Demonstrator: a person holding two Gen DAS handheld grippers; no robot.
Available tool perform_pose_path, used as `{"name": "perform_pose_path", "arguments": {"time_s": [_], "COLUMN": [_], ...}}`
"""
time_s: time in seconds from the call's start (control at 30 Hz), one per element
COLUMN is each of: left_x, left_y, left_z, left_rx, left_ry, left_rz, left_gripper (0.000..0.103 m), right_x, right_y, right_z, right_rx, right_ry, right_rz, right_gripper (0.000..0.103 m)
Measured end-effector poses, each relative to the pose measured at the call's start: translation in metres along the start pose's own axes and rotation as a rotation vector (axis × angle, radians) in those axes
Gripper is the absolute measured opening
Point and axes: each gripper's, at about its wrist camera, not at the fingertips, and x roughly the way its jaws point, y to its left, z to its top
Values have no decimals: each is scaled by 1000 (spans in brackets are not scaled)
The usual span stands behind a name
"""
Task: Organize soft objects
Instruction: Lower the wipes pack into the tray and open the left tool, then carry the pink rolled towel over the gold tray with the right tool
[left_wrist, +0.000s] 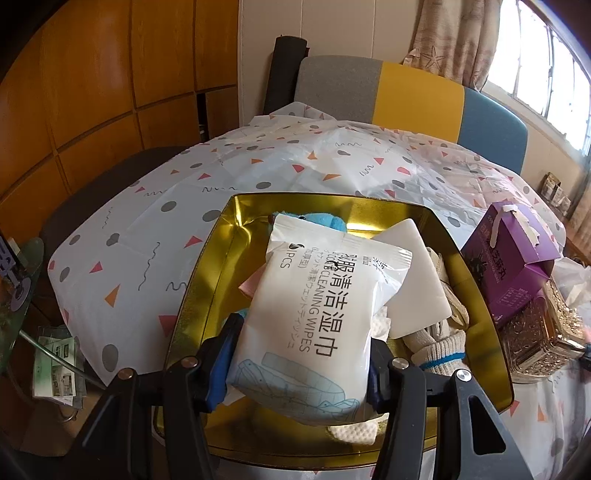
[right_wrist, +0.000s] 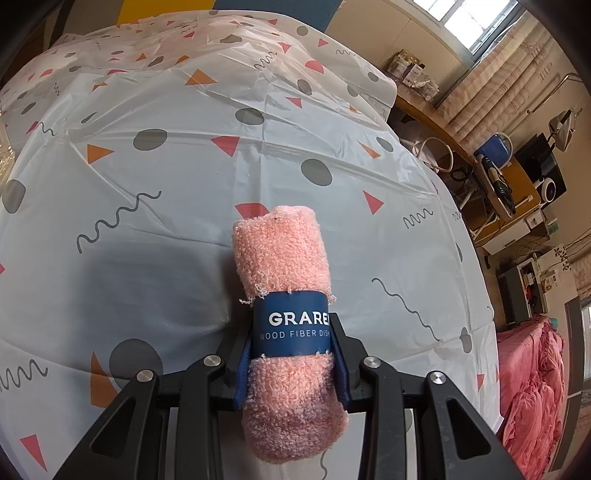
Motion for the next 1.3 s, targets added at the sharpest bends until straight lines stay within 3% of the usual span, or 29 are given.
{"name": "perform_pose_path", "arguments": {"time_s": [0.13, 0.3, 0.53, 0.57, 0.63, 0.7, 0.97, 1.3], "left_x": [12, 46, 72, 71, 65, 57, 23, -42], "left_y": [1, 7, 18, 20, 25, 27, 22, 8], "left_z": [0, 0, 18, 20, 23, 23, 16, 16], "left_rx": [-5, -13, -24, -25, -39, -41, -40, -61], "left_ry": [37, 151, 181, 175, 160, 142, 79, -137], "left_rz": [-4, 13, 66, 67, 67, 69, 61, 73], "left_gripper": [57, 59, 64, 66, 81, 88, 94, 101], "right_x": [-1, 0, -1, -1, 0, 0, 1, -2], "right_y": [1, 2, 2, 2, 1, 1, 1, 5], "right_z": [0, 0, 0, 0, 1, 1, 1, 0], "right_rx": [-6, -11, -6, -5, -4, -4, -5, -20], "right_ry": [-4, -6, -3, -3, -2, -2, -3, -4], "right_rz": [-4, -7, -3, -2, 0, 0, -1, -19], "right_gripper": [36, 36, 35, 35, 35, 35, 35, 35]}}
